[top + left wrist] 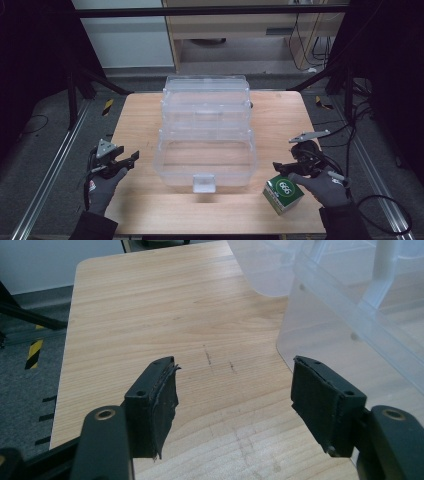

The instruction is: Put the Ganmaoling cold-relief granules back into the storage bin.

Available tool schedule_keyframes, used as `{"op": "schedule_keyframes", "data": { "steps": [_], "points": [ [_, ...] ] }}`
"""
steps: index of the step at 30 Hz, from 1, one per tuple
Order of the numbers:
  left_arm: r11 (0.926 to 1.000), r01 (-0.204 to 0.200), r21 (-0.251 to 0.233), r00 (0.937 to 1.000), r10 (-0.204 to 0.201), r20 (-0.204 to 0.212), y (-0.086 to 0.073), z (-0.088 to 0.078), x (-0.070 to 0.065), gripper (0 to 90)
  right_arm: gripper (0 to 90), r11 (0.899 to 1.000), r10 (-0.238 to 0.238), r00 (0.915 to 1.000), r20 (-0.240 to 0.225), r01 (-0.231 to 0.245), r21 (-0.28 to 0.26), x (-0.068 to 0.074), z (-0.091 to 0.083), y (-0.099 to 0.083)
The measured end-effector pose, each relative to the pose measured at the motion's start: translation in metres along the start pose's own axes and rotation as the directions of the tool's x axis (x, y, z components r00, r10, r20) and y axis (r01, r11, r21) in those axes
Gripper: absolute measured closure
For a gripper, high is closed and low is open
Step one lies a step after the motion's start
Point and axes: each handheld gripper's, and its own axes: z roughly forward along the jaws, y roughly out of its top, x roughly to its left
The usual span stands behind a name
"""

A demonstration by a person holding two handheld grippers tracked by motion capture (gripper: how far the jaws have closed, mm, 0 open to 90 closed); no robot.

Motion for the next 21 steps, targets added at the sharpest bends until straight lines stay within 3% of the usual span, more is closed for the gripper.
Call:
{"op": "schedule_keyframes", "data": {
  "steps": [9, 21],
  "points": [
    [0.9999, -0.003, 0.015, 1.0, 0.003, 0.005, -0.002, 0.003, 0.0, 33.6, 21.9, 0.995, -0.01, 0.9998, -0.017, 0.012, 0.102, 0.002, 0.008, -0.008],
    [0.9992, -0.016, 0.037, 0.9999, 0.016, 0.006, -0.004, 0.006, -0.002, 33.0, 18.6, 0.975, -0.033, 0.998, -0.054, 0.044, 0.217, 0.008, 0.02, -0.015]
  ]
}}
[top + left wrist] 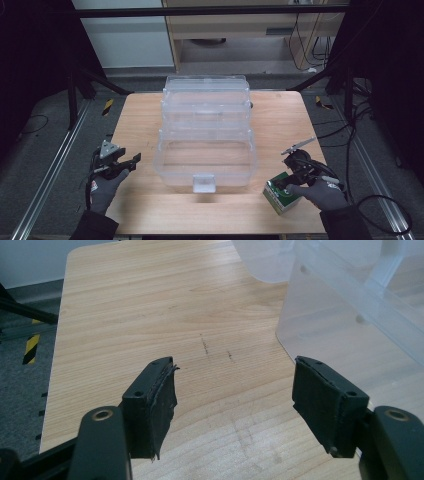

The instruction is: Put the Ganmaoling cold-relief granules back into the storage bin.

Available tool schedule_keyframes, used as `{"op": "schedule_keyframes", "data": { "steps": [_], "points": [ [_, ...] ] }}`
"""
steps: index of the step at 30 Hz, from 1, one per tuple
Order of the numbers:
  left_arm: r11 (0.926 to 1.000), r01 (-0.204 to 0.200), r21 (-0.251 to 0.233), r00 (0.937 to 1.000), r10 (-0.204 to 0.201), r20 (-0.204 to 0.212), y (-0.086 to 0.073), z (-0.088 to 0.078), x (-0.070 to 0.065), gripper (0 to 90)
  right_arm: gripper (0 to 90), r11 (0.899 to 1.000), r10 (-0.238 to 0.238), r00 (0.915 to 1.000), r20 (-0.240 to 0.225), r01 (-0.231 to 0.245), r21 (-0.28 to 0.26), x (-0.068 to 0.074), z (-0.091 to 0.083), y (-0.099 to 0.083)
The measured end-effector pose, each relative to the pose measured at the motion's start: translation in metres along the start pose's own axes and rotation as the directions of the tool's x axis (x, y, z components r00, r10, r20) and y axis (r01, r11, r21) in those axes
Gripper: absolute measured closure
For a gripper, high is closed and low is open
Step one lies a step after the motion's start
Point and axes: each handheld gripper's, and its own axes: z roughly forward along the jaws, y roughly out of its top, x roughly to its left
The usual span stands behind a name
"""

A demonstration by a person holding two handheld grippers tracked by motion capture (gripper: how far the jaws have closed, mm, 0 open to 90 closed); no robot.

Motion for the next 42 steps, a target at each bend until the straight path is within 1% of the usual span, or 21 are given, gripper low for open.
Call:
{"op": "schedule_keyframes", "data": {
  "steps": [4, 6, 8, 11, 15, 16, 21, 24, 27, 29, 33, 39, 40, 41, 42],
  "points": [
    [1.0, -0.005, 0.003, 1.0, 0.005, -0.002, 0.0, 0.001, 0.0, 32.7, 16.0, 1.0, -0.003, 1.0, 0.005, 0.002, 0.029, 0.002, 0.003, -0.002],
    [1.0, 0.0, 0.004, 1.0, 0.0, 0.0, 0.0, 0.001, 0.0, 32.5, 15.5, 0.999, -0.005, 1.0, 0.007, 0.004, 0.039, 0.002, 0.004, -0.002],
    [1.0, -0.002, 0.008, 1.0, 0.002, 0.0, -0.001, 0.001, 0.0, 32.4, 14.9, 0.999, -0.006, 1.0, -0.001, 0.006, 0.045, 0.002, 0.006, -0.003],
    [0.9999, -0.006, 0.013, 1.0, 0.006, 0.001, -0.001, 0.002, 0.0, 32.2, 13.6, 0.998, -0.004, 1.0, -0.002, 0.005, 0.066, 0.002, 0.009, -0.003],
    [0.9999, -0.001, 0.013, 1.0, 0.001, 0.0, -0.001, 0.002, 0.0, 32.0, 11.4, 0.995, -0.017, 0.9998, -0.005, 0.017, 0.094, 0.004, 0.014, -0.005],
    [0.9999, -0.006, 0.016, 1.0, 0.006, 0.001, -0.001, 0.002, 0.0, 32.0, 11.1, 0.995, -0.019, 0.9998, -0.007, 0.02, 0.099, 0.004, 0.015, -0.005],
    [0.9998, -0.007, 0.019, 1.0, 0.007, 0.0, -0.002, 0.003, 0.0, 31.8, 8.7, 0.992, -0.016, 0.9999, -0.005, 0.016, 0.124, 0.004, 0.019, -0.006],
    [0.9998, -0.006, 0.02, 1.0, 0.006, -0.002, -0.002, 0.003, 0.001, 31.8, 8.0, 0.99, -0.027, 0.9996, -0.006, 0.028, 0.139, 0.004, 0.022, -0.007],
    [0.9998, -0.004, 0.021, 1.0, 0.004, -0.001, -0.002, 0.003, 0.001, 31.7, 7.6, 0.989, -0.031, 0.9995, -0.006, 0.032, 0.146, 0.003, 0.026, -0.008],
    [0.9997, -0.007, 0.021, 1.0, 0.007, 0.0, -0.002, 0.004, 0.0, 31.6, 7.4, 0.987, -0.018, 0.9998, -0.007, 0.019, 0.157, 0.003, 0.028, -0.008],
    [0.9996, -0.011, 0.027, 0.9999, 0.01, 0.002, -0.003, 0.005, -0.001, 31.4, 7.7, 0.986, -0.02, 0.9997, -0.011, 0.022, 0.167, 0.001, 0.033, -0.009],
    [0.9994, -0.015, 0.032, 0.9999, 0.015, 0.003, -0.003, 0.005, -0.001, 31.3, 10.7, 0.978, -0.02, 0.9997, -0.014, 0.023, 0.208, -0.001, 0.04, -0.009],
    [0.9994, -0.016, 0.032, 0.9999, 0.016, 0.003, -0.003, 0.005, -0.001, 31.3, 11.0, 0.978, -0.024, 0.9996, -0.017, 0.027, 0.207, -0.001, 0.041, -0.009],
    [0.9994, -0.014, 0.033, 0.9999, 0.014, 0.003, -0.003, 0.005, -0.001, 31.3, 11.3, 0.976, -0.016, 0.9997, -0.019, 0.02, 0.216, -0.001, 0.042, -0.008],
    [0.9994, -0.014, 0.032, 0.9999, 0.014, 0.003, -0.003, 0.005, -0.001, 31.3, 11.5, 0.976, -0.024, 0.9996, -0.018, 0.027, 0.218, -0.002, 0.043, -0.008]
  ]
}}
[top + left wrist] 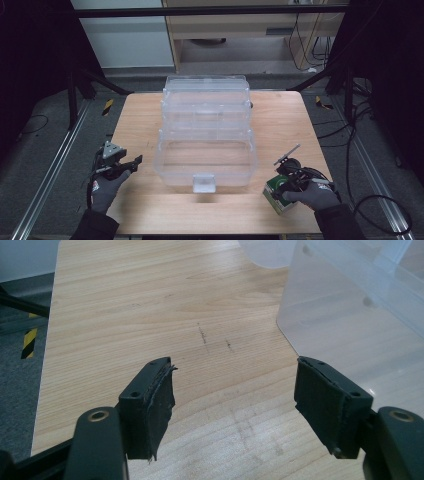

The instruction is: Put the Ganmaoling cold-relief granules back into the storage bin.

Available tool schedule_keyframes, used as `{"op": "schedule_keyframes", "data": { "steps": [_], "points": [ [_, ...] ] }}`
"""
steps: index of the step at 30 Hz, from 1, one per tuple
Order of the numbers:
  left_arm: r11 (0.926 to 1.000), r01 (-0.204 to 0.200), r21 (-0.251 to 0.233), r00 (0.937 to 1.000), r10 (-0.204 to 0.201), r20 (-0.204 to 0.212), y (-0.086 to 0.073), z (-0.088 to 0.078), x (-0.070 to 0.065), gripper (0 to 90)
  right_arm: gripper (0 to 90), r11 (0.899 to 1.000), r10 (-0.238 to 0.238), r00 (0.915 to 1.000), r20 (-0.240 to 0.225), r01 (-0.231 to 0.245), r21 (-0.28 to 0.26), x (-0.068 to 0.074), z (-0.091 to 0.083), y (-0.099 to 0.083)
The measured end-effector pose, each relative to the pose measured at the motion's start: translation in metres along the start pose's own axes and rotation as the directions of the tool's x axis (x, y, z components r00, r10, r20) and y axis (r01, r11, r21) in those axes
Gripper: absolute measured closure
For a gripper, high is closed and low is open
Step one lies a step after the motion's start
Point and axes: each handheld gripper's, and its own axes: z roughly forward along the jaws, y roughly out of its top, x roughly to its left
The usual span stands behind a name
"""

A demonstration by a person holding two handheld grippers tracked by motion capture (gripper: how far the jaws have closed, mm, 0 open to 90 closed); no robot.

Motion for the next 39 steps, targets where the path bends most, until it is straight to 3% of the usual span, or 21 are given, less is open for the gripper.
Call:
{"op": "schedule_keyframes", "data": {
  "steps": [9, 22, 29, 39],
  "points": [
    [1.0, 0.001, 0.003, 1.0, -0.001, 0.001, 0.0, 0.001, 0.0, 31.2, 13.5, 0.999, 0.025, 0.9997, -0.003, -0.025, 0.035, 0.0, 0.002, 0.003],
    [1.0, -0.001, 0.005, 1.0, 0.001, 0.0, 0.0, 0.0, 0.0, 31.1, 17.1, 0.998, 0.0, 1.0, 0.0, 0.0, 0.06, -0.001, -0.002, 0.004],
    [1.0, -0.003, 0.007, 1.0, 0.003, 0.001, 0.0, 0.001, -0.001, 31.0, 17.4, 0.998, -0.064, 0.9978, 0.013, 0.064, 0.013, 0.0, -0.012, 0.005],
    [0.9999, -0.007, 0.011, 1.0, 0.007, 0.002, -0.001, 0.001, -0.001, 31.0, 17.4, 0.986, -0.151, 0.9876, 0.041, 0.154, -0.057, -0.003, -0.038, 0.011]
  ]
}}
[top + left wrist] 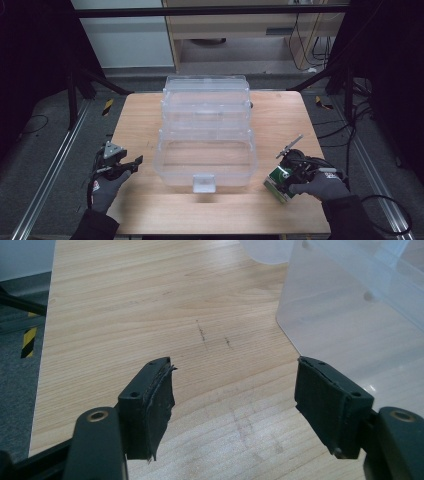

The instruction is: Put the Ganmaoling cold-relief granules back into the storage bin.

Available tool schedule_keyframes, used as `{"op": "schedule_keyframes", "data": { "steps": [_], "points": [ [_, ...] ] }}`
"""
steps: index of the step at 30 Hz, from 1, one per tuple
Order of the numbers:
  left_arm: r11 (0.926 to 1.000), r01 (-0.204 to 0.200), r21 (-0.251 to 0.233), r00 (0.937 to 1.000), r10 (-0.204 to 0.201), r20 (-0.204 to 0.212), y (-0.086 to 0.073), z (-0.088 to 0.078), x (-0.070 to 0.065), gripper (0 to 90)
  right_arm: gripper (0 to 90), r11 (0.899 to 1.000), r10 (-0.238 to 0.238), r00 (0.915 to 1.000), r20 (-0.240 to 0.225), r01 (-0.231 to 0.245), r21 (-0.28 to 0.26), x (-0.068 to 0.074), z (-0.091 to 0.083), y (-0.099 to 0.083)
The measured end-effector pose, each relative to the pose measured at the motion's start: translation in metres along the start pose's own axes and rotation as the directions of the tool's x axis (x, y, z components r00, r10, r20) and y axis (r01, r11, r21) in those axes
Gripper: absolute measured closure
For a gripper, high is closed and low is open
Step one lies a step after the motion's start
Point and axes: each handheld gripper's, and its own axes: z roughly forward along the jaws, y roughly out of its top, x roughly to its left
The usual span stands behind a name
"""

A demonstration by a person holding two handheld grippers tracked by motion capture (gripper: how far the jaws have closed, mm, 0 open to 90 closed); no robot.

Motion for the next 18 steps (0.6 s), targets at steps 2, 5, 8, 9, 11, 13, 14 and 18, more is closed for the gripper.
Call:
{"op": "schedule_keyframes", "data": {
  "steps": [2, 5, 8, 9, 11, 13, 14, 18],
  "points": [
    [1.0, -0.001, 0.0, 1.0, 0.001, 0.0, 0.0, 0.0, 0.0, 31.0, 17.4, 1.0, -0.009, 0.9999, 0.005, 0.009, -0.007, -0.002, -0.005, 0.001],
    [1.0, -0.001, 0.002, 1.0, 0.001, 0.002, 0.0, 0.001, -0.001, 30.9, 17.4, 1.0, -0.024, 0.9997, 0.006, 0.024, -0.011, -0.004, -0.01, 0.003],
    [1.0, -0.003, 0.003, 1.0, 0.003, 0.003, 0.0, 0.001, -0.001, 30.9, 17.4, 0.999, -0.041, 0.9991, 0.008, 0.041, -0.016, -0.006, -0.017, 0.005],
    [1.0, -0.002, 0.004, 1.0, 0.002, 0.003, 0.0, 0.001, -0.001, 30.8, 17.4, 0.998, -0.055, 0.9985, 0.009, 0.055, -0.019, -0.007, -0.02, 0.006],
    [1.0, -0.004, 0.005, 1.0, 0.004, 0.003, -0.001, 0.002, -0.001, 30.8, 17.3, 0.998, -0.064, 0.9979, 0.007, 0.064, -0.025, -0.008, -0.024, 0.008],
    [1.0, -0.006, 0.006, 1.0, 0.006, 0.003, -0.001, 0.002, -0.001, 30.8, 17.3, 0.996, -0.086, 0.9963, 0.003, 0.086, -0.031, -0.01, -0.028, 0.01],
    [1.0, -0.004, 0.007, 1.0, 0.004, 0.004, -0.001, 0.002, -0.001, 30.8, 17.3, 0.995, -0.094, 0.9956, 0.002, 0.094, -0.031, -0.011, -0.032, 0.012],
    [1.0, -0.003, 0.008, 1.0, 0.003, 0.005, -0.001, 0.003, -0.002, 30.8, 17.3, 0.99, -0.134, 0.991, 0.0, 0.133, -0.042, -0.013, -0.041, 0.019]
  ]
}}
